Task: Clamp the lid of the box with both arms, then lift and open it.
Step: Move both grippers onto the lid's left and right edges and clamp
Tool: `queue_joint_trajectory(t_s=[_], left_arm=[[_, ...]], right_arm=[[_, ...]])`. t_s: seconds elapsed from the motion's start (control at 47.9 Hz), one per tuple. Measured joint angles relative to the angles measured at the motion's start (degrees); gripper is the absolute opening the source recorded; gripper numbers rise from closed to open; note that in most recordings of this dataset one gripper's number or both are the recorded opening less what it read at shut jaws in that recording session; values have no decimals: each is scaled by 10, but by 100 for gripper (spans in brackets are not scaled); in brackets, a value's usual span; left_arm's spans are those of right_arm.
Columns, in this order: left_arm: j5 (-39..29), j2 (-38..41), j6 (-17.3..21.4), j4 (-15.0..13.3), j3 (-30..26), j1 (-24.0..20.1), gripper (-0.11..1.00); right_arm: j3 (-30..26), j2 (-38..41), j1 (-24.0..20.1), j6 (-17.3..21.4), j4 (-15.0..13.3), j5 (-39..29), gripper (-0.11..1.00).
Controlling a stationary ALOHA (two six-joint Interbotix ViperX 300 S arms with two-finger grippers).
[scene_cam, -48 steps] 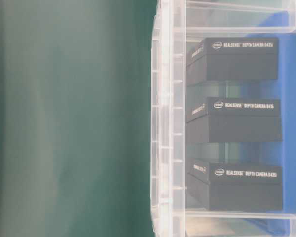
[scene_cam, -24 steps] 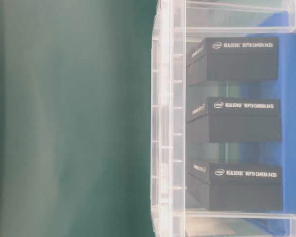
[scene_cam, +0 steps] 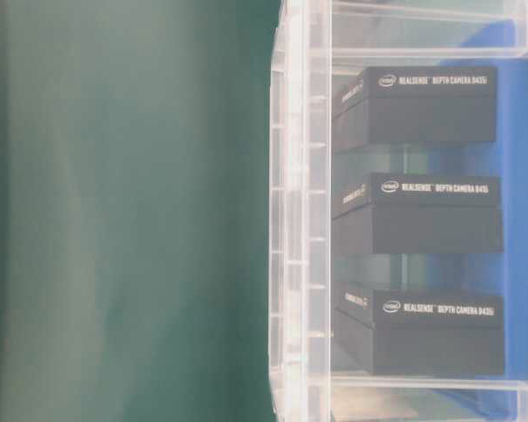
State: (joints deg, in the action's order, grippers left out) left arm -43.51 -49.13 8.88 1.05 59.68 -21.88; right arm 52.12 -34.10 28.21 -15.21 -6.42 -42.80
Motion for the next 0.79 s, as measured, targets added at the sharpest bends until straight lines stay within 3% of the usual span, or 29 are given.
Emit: queue_joint_trajectory(t_s=[0.417,0.584,0.793], left_arm=[[48,241,25,1,-119,-4,1],[48,293,47,4,-171,-4,1],[46,320,64,4,-193,-8,1]], right_arm=[[-45,82,-11,-4,2,35,0],[-65,111,-18,-6,2,50,0],[-92,145,-25,-8,1,58,0]])
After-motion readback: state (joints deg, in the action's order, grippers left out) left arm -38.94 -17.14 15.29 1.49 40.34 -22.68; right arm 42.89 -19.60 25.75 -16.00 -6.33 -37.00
